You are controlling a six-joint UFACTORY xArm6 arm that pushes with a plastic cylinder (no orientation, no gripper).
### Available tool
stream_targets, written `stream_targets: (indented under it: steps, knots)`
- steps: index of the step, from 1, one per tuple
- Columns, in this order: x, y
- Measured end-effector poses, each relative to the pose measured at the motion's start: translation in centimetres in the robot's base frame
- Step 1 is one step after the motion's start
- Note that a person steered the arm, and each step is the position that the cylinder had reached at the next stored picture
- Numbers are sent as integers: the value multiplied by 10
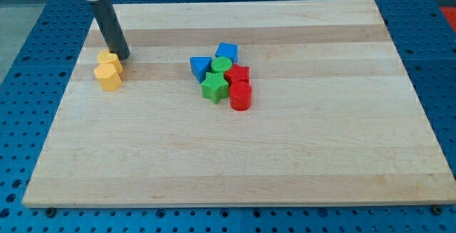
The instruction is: Slide the green star along with red circle towards the bottom center
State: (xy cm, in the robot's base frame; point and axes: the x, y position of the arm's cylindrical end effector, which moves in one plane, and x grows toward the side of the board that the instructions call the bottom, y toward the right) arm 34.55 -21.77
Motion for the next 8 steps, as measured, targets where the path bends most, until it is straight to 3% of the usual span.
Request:
stream_targets:
  steps: [1,3,5,8]
  knots:
    - [0,1]
    - [5,55]
    - [55,85]
    - [86,196]
